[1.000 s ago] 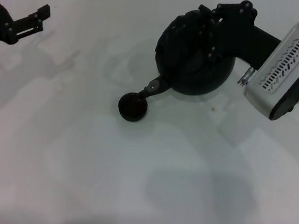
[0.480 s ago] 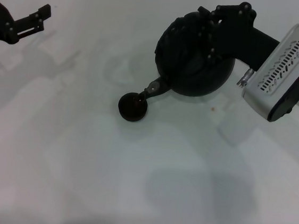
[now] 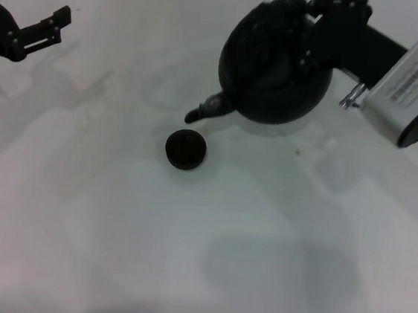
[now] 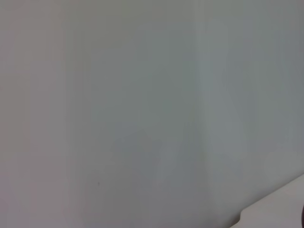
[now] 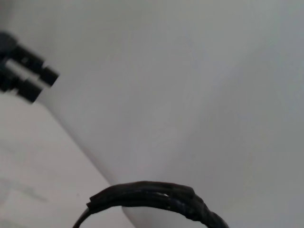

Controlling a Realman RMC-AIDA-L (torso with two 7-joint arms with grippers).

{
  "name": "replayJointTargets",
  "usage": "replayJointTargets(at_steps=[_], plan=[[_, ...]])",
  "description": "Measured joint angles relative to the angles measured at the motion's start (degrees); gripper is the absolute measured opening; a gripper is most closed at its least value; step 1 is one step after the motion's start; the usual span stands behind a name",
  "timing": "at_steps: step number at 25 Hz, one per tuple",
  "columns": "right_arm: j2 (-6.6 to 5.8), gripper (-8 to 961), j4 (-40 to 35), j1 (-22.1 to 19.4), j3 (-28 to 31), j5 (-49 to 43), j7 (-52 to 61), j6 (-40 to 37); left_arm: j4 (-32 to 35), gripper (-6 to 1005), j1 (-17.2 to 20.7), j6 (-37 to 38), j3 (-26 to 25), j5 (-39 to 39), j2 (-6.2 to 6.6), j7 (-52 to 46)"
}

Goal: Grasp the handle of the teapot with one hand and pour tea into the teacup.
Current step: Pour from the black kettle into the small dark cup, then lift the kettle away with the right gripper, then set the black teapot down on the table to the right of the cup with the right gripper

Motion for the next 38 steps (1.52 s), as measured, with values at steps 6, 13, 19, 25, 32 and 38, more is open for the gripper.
replayJointTargets(at_steps=[6, 13, 19, 25, 32, 38], plan=[[-0.07, 117, -1.33, -1.76, 0.26, 2.67, 2.36, -0.11, 0.00, 862, -0.16, -0.01, 0.00, 0.00, 0.04, 0.00], [-0.32, 117, -0.80, -2.06, 2.63, 2.71, 9.29, -0.47, 0.00, 862, -0.60, -0.43, 0.00, 0.17, 0.05, 0.00], [-0.35, 117, 3.78, -1.60, 8.10, 2.74, 20.60, -1.78, -0.10, 861, -0.63, -0.62, 0.00, 0.11, -0.04, 0.62], [-0.20, 116, 14.37, -0.73, 17.30, 2.84, 32.19, -13.28, -0.78, 862, -0.83, -0.62, 0.09, 0.03, -0.13, 1.07], [0.05, 116, 23.36, -0.32, 21.77, 5.12, 36.32, -23.26, -0.80, 862, -0.94, -0.63, 0.29, -0.02, -0.13, 1.17], [-0.09, 116, 26.89, 0.18, 21.78, 6.88, 35.66, -26.21, -0.79, 862, -1.19, -0.59, 0.40, 0.03, -0.13, 1.29]])
